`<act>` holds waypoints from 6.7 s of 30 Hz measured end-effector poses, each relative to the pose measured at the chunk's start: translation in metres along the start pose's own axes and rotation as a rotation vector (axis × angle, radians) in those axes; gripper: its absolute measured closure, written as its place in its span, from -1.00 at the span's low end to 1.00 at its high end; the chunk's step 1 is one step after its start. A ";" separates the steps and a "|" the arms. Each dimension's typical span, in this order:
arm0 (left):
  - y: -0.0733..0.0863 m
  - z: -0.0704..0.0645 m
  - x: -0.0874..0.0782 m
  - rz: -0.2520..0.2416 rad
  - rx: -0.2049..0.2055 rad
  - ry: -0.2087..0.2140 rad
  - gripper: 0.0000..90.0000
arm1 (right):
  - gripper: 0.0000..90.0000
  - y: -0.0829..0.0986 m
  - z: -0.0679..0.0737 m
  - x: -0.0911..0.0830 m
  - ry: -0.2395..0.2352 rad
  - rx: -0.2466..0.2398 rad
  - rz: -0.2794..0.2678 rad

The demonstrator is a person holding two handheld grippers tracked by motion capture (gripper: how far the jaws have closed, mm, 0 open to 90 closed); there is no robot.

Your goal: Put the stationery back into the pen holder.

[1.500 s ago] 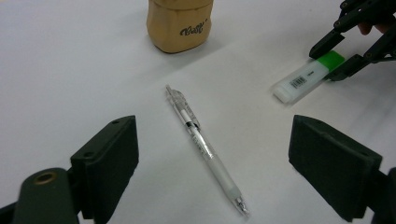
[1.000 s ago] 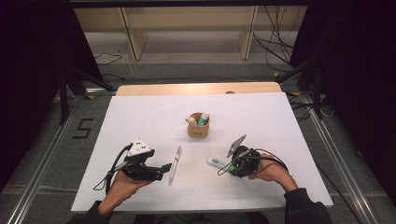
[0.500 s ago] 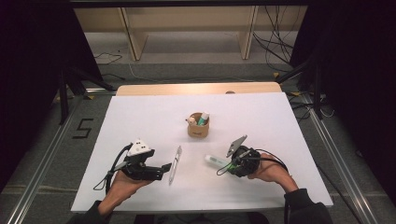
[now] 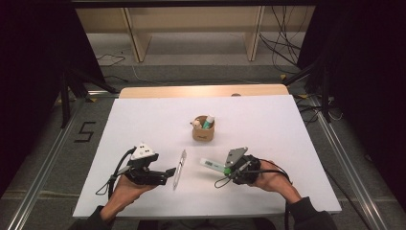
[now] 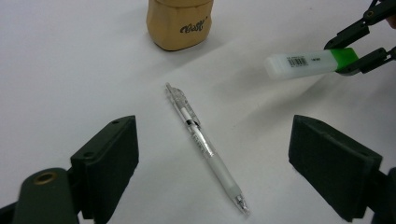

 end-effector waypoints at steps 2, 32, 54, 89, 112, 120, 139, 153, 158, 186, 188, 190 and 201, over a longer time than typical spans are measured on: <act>-0.001 0.000 0.000 0.000 -0.006 0.003 -0.65 | 0.50 -0.004 0.003 0.000 0.019 -0.034 -0.015; -0.027 -0.018 0.025 0.110 0.111 0.111 -0.63 | 0.50 -0.030 0.028 0.009 0.369 -0.653 -0.057; -0.022 -0.057 0.060 0.354 0.334 0.256 -0.48 | 0.50 -0.035 0.040 0.014 0.427 -0.896 -0.060; -0.012 -0.082 0.078 0.541 0.442 0.428 0.34 | 0.50 -0.036 0.050 0.019 0.400 -0.981 -0.067; -0.005 -0.084 0.082 0.612 0.437 0.491 0.62 | 0.50 -0.032 0.055 0.023 0.378 -1.027 -0.070; -0.008 -0.082 0.079 0.593 0.385 0.510 0.69 | 0.31 -0.034 0.052 0.019 0.383 -0.964 -0.089; -0.036 -0.050 0.073 0.438 0.297 0.398 0.69 | -0.20 -0.027 0.017 -0.007 0.425 -0.437 -0.242; -0.073 -0.031 0.088 0.136 0.148 0.256 0.69 | -0.29 -0.013 0.001 -0.020 0.384 -0.041 -0.328; -0.086 -0.021 0.095 0.042 0.097 0.195 0.69 | -0.32 -0.011 0.000 -0.023 0.378 -0.006 -0.347; -0.136 -0.003 0.148 -0.252 -0.023 0.023 0.69 | -0.41 -0.004 -0.002 -0.028 0.304 0.179 -0.412; -0.137 -0.003 0.152 -0.258 -0.022 0.013 0.69 | -0.41 -0.004 -0.002 -0.027 0.300 0.179 -0.414; -0.136 -0.003 0.156 -0.259 -0.016 0.002 0.69 | -0.41 -0.004 -0.001 -0.027 0.299 0.177 -0.411; -0.130 0.000 0.171 -0.254 -0.003 -0.040 0.69 | -0.40 -0.005 0.002 -0.025 0.283 0.170 -0.412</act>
Point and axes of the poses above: each handheld gripper's, and its own axes: x roughly forward along the jaws, y roughly out of its underside, z roughly to its left, the point moved 8 cm from there along x, roughly forward along the jaws, and after that the axes turned 11 degrees about -z, right-handed, at the moved point
